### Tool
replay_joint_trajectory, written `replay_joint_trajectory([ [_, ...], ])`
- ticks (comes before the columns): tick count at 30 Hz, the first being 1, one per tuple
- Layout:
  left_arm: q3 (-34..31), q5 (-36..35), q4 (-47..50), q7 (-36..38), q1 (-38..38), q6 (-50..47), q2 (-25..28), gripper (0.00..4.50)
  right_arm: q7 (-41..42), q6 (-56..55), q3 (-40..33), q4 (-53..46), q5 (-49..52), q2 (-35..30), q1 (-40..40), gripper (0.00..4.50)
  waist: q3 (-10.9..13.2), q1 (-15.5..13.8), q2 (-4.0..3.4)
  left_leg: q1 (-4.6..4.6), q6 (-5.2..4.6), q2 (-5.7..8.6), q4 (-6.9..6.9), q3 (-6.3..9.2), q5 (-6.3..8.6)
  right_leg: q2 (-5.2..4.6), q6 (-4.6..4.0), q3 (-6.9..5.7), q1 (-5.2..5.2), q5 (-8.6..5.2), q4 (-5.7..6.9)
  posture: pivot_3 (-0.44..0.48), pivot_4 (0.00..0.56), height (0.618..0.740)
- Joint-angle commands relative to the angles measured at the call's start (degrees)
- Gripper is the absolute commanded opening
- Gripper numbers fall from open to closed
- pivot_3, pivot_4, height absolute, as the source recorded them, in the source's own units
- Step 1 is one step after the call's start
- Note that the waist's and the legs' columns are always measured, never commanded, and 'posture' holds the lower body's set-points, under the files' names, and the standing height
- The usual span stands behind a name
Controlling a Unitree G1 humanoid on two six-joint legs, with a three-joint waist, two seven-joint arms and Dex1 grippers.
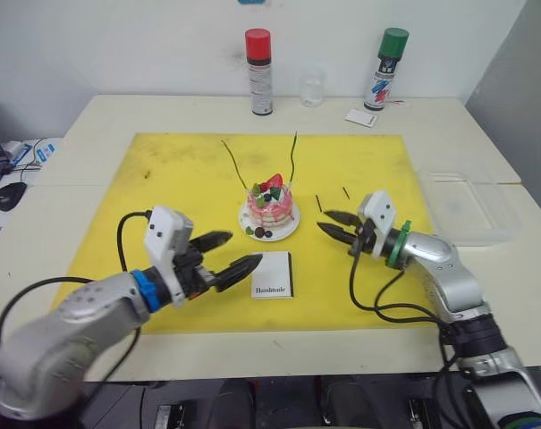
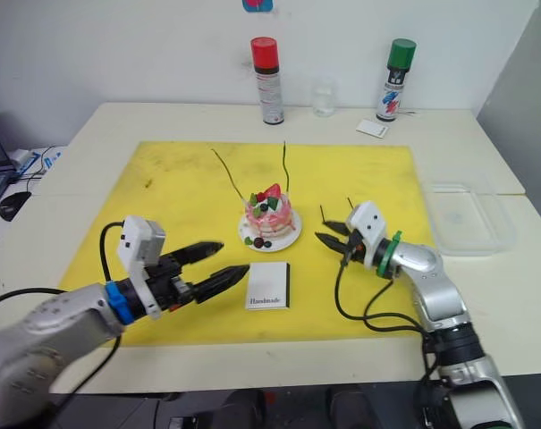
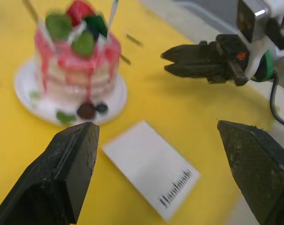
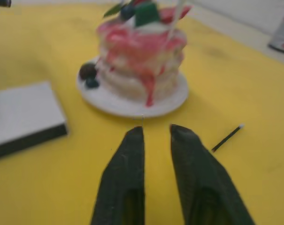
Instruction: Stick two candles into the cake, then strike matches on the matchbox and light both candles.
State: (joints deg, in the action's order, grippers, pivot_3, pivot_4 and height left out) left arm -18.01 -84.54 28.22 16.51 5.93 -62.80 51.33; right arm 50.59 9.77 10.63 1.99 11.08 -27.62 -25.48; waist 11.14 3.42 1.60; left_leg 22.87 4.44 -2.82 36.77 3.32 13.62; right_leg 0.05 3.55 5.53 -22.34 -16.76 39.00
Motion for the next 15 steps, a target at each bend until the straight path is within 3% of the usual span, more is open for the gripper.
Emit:
replay_joint_trajectory([
  [1,5.88,-26.65,-14.64,-8.36,3.03,-5.50,10.95,4.50,3.85,-3.50,2.06,-0.83,-1.96,-1.43,-1.68,0.02,0.09,0.14,-0.02,0.00,0.00,0.00,0.00,-0.03,0.00,0.00,0.00,0.03,-0.01,0.00,-0.01,0.000,0.150,0.740],
  [4,12.44,-28.46,-23.72,-2.68,8.14,-13.10,14.17,4.50,5.09,-4.01,3.07,-0.32,-2.63,-1.42,-2.41,0.02,0.22,0.17,-0.20,0.02,0.01,0.11,0.00,-0.14,0.00,-0.08,0.01,0.07,-0.01,-0.01,-0.05,0.000,0.150,0.740],
  [6,17.54,-28.46,-31.25,0.70,13.78,-18.46,12.75,4.50,5.49,-3.63,3.54,-0.08,-2.86,-0.95,-2.71,0.02,0.27,-0.02,-0.13,0.09,0.01,0.13,-0.02,-0.16,0.01,-0.09,0.02,0.06,-0.06,-0.02,-0.07,0.000,0.150,0.740],
  [11,25.79,-28.46,-46.45,0.08,24.61,-24.97,7.05,4.50,6.72,-2.13,5.50,-1.65,-4.61,-2.18,-1.51,0.02,0.29,-0.61,-0.11,0.12,0.02,0.13,-0.08,-0.02,0.01,-0.07,-0.08,-0.07,-0.08,-0.01,-0.05,0.000,0.150,0.740],
  [15,26.53,-28.46,-51.58,-5.76,27.81,-24.90,2.88,4.50,8.78,-0.17,6.43,-5.08,-4.55,-4.48,0.76,0.02,0.29,-0.53,-0.11,0.12,0.02,0.14,-0.07,-0.01,0.00,-0.07,-0.11,-0.05,-0.09,0.01,-0.04,0.000,0.150,0.740],
])
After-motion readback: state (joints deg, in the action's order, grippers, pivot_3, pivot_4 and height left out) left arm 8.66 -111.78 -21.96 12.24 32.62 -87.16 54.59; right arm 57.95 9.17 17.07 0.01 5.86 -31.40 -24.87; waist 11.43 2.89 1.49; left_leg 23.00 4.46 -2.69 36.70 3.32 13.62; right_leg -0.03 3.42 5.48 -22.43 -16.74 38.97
